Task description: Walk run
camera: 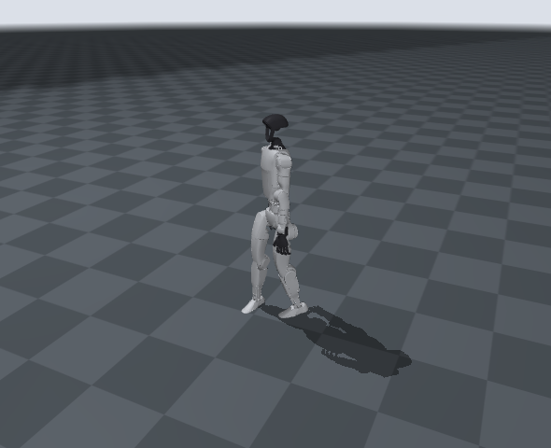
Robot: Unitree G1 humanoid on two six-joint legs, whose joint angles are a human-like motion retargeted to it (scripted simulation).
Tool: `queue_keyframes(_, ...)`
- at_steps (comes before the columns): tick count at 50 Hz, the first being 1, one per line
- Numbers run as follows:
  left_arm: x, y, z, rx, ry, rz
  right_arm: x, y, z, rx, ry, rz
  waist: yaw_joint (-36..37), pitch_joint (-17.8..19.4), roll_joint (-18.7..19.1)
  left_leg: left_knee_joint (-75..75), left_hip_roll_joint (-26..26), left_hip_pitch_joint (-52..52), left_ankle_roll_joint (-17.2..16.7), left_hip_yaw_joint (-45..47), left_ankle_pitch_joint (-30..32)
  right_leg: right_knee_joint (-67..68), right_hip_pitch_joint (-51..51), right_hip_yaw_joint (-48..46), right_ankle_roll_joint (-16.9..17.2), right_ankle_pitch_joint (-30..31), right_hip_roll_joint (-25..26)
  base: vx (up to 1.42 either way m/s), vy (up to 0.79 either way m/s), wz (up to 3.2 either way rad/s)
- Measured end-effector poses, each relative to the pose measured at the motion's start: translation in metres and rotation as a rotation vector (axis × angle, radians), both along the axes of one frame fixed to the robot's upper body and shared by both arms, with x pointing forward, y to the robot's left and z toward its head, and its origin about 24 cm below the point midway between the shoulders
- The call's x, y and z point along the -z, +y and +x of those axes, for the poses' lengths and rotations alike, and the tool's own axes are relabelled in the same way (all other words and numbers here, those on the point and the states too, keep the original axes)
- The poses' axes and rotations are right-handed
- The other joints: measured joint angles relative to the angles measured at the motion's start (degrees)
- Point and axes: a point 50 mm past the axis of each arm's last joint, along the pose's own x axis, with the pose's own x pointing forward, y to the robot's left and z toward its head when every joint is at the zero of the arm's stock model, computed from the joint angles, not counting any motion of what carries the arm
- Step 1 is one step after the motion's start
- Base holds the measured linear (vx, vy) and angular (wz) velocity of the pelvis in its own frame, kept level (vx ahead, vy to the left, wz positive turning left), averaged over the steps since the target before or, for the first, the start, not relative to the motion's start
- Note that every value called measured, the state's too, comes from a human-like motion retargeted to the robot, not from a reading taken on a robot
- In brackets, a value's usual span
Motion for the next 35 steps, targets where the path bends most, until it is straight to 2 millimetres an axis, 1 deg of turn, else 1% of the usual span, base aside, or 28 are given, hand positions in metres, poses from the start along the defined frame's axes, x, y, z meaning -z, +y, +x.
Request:
queue_keyframes(2,-0.003,0.01,-0.04,-0.07,0.166,0.073,-0.001,-0.011,0.009,0.039,-0.032,-0.017,-0.73,-0.48,0.09,5.35,-0.15,-2.18,-4.49,-4.38,6.13,0.28,1.39,-4.38,-0.97,-1.55,-1.29,0.54,-0.04,2.2)
queue_keyframes(3,-0.005,0.016,-0.056,-0.11,0.223,0.102,-0.002,-0.017,0.015,0.057,-0.052,-0.027,-0.78,-0.69,-0.21,8.9,-1.03,-3.85,-7.16,-6.19,9.66,0.06,2.06,-7.19,-1.62,-2.07,-2.21,0.53,-0.05,2.02)
queue_keyframes(4,-0.007,0.02,-0.07,-0.149,0.263,0.118,-0.003,-0.023,0.021,0.074,-0.074,-0.039,-0.16,-1.1,-0.68,12.74,-1.88,-6.04,-10.6,-6.88,12.54,-0.23,2.59,-9.81,-2.19,-2.68,-3.01,0.39,-0.03,1.69)
queue_keyframes(5,-0.009,0.024,-0.081,-0.186,0.293,0.129,-0.004,-0.029,0.026,0.09,-0.097,-0.051,0.8,-1.61,-1.22,16.71,-2.71,-8.5,-14.44,-7.03,15.1,-0.55,3.05,-12.35,-2.7,-3.34,-3.76,0.3,-0.04,1.48)
queue_keyframes(6,-0.011,0.026,-0.09,-0.216,0.308,0.128,-0.005,-0.034,0.031,0.105,-0.117,-0.063,1.72,-1.98,-1.83,20.52,-2.43,-10.81,-17.94,-5.28,16.14,-0.74,3.61,-12.73,-2.91,-4.17,-3.98,0.34,-0.05,1.46)
queue_keyframes(7,-0.013,0.027,-0.098,-0.244,0.32,0.125,-0.006,-0.039,0.035,0.117,-0.134,-0.075,2.6,-2.26,-2.53,24.07,-2.04,-12.99,-20.3,-3.1,17.04,-0.88,4.22,-13.42,-2.99,-4.95,-4.46,0.45,-0.06,1.57)
queue_keyframes(8,-0.014,0.028,-0.104,-0.267,0.326,0.118,-0.008,-0.045,0.039,0.128,-0.145,-0.086,3.4,-2.36,-3.45,27.09,-1.43,-14.9,-20.4,-0.04,17.63,-0.91,4.94,-14.73,-2.85,-5.62,-5.41,0.38,-0.06,1.67)
queue_keyframes(9,-0.015,0.029,-0.108,-0.288,0.32,0.113,-0.009,-0.049,0.043,0.135,-0.151,-0.094,4.13,-2.33,-4.16,30.04,0.43,-17.09,-18.83,3.52,16.53,-1.01,5.57,-16.57,-3.07,-6.06,-5.74,0.28,-0.08,1.74)
queue_keyframes(10,-0.015,0.031,-0.111,-0.308,0.309,0.112,-0.01,-0.053,0.047,0.14,-0.155,-0.1,4.83,-2.25,-4.78,32.94,2.93,-19.41,-16.43,7.35,14.59,-1.16,6.16,-18.66,-3.49,-6.4,-5.74,0.21,-0.06,1.63)
queue_keyframes(12,-0.014,0.031,-0.111,-0.353,0.251,0.113,-0.013,-0.063,0.058,0.134,-0.161,-0.122,6.86,-1.77,-5.44,33.88,7.78,-22.57,-11.14,15.77,12.6,-1.33,7.37,-21.91,-4.0,-7.1,-5.65,0.27,0.04,1.44)
queue_keyframes(13,-0.013,0.03,-0.111,-0.381,0.22,0.117,-0.015,-0.068,0.062,0.122,-0.167,-0.137,7.66,-1.66,-5.64,33.17,8.9,-23.9,-8.66,18.55,11.32,-1.51,8.07,-23.54,-4.09,-7.45,-5.67,0.32,0.1,1.36)
queue_keyframes(14,-0.013,0.028,-0.113,-0.411,0.192,0.124,-0.016,-0.072,0.067,0.105,-0.18,-0.152,8.44,-1.53,-5.87,31.62,9.49,-24.98,-6.97,20.87,10.33,-1.7,8.81,-25.04,-4.08,-7.81,-5.73,0.29,0.1,1.31)
queue_keyframes(15,-0.013,0.026,-0.114,-0.444,0.167,0.132,-0.018,-0.076,0.072,0.086,-0.195,-0.167,9.21,-1.4,-6.12,29.66,9.81,-25.95,-5.68,22.96,9.5,-1.9,9.57,-26.49,-4.02,-8.18,-5.79,0.22,0.07,1.23)
queue_keyframes(18,-0.014,0.021,-0.122,-0.538,0.164,0.155,-0.021,-0.083,0.083,0.034,-0.25,-0.203,11.52,-1.12,-6.37,19.64,7.01,-27.6,-4.56,24.06,8.4,-2.2,11.84,-31.1,-3.74,-9.64,-5.12,0.34,0.07,1.26)
queue_keyframes(20,-0.015,0.016,-0.128,-0.588,0.2,0.163,-0.022,-0.084,0.089,0.019,-0.278,-0.216,12.56,-1.08,-6.42,12.75,8.24,-27.51,-3.34,30.03,7.17,-2.16,13.18,-34.78,-3.52,-10.83,-4.37,0.32,0.02,1.46)
queue_keyframes(22,-0.016,0.007,-0.135,-0.623,0.244,0.155,-0.021,-0.08,0.094,0.015,-0.298,-0.211,12.71,-1.08,-6.13,6.2,9.03,-25.94,-2.15,38.11,5.2,-2.3,14.61,-38.84,-3.16,-11.9,-3.05,0.34,0.03,1.67)
queue_keyframes(23,-0.016,0.002,-0.138,-0.637,0.265,0.144,-0.02,-0.077,0.097,0.014,-0.305,-0.201,12.22,-1.14,-5.85,3.16,8.72,-24.82,-0.45,41.88,4.4,-2.45,15.42,-41.17,-2.86,-12.39,-2.3,0.37,0.05,1.92)
queue_keyframes(25,-0.017,-0.01,-0.144,-0.653,0.31,0.109,-0.017,-0.07,0.102,0.012,-0.317,-0.168,10.38,-1.52,-5.74,-1.64,7.09,-22.41,5.28,47.47,4.83,-2.57,16.82,-46.08,-1.8,-13.12,-1.53,0.37,0.04,2.03)
queue_keyframes(26,-0.018,-0.016,-0.148,-0.652,0.335,0.08,-0.015,-0.065,0.103,0.006,-0.318,-0.142,9.8,-1.71,-5.94,-3.3,6.27,-20.85,7.12,49.33,4.84,-2.29,17.49,-47.72,-0.93,-13.18,-1.45,0.47,0.05,1.63)
queue_keyframes(27,-0.019,-0.023,-0.151,-0.648,0.359,0.047,-0.014,-0.059,0.104,-0.003,-0.317,-0.113,9.6,-1.87,-6.26,-4.37,5.5,-19.59,8.25,49.92,4.08,-1.83,18.09,-48.82,0.03,-12.99,-1.48,0.61,0.08,0.97)
queue_keyframes(28,-0.02,-0.029,-0.155,-0.639,0.381,0.007,-0.011,-0.053,0.105,-0.02,-0.312,-0.078,10.16,-1.97,-6.77,-4.24,4.82,-18.93,7.97,47.96,1.78,-1.04,18.57,-48.86,1.14,-12.32,-1.73,0.62,0.08,0.27)
queue_keyframes(30,-0.022,-0.041,-0.159,-0.616,0.419,-0.074,-0.006,-0.038,0.104,-0.072,-0.294,-0.012,12.91,-1.78,-8.37,-3.2,2.48,-20.95,7.94,39.15,0.42,1.45,19.11,-46.46,4.06,-8.9,-3.24,0.57,0.1,-0.38)
queue_keyframes(31,-0.022,-0.044,-0.159,-0.599,0.426,-0.098,-0.004,-0.032,0.101,-0.101,-0.286,0.004,13.28,-1.73,-8.52,-3.55,1.49,-20.94,7.8,35.26,0.35,3.3,19.18,-45.81,6.35,-5.67,-3.73,0.53,0.14,0.06)
queue_keyframes(32,-0.021,-0.046,-0.157,-0.582,0.427,-0.116,-0.003,-0.026,0.099,-0.132,-0.28,0.018,13.42,-1.87,-8.25,-4.09,1.55,-20.25,7.64,34.09,0.32,5.31,18.96,-45.31,8.3,-2.02,-3.78,0.57,0.15,0.79)
queue_keyframes(33,-0.02,-0.046,-0.154,-0.564,0.415,-0.119,-0.001,-0.021,0.095,-0.168,-0.275,0.025,13.09,-2.38,-7.14,-5.0,3.71,-18.19,7.44,38.38,0.37,7.66,18.17,-45.09,9.6,2.44,-2.94,0.6,0.17,1.3)
queue_keyframes(34,-0.019,-0.045,-0.15,-0.546,0.394,-0.113,0.0,-0.018,0.089,-0.206,-0.264,0.026,12.34,-2.67,-5.67,-5.97,4.22,-16.41,7.85,38.57,0.05,10.8,17.58,-45.19,10.03,6.37,-2.32,0.62,0.19,1.83)
queue_keyframes(35,-0.017,-0.044,-0.146,-0.53,0.368,-0.102,0.0,-0.017,0.082,-0.246,-0.251,0.025,11.37,-2.84,-4.02,-6.98,3.9,-14.78,8.55,36.72,-0.46,14.35,17.08,-45.46,10.03,10.03,-1.82,0.6,0.22,2.22)
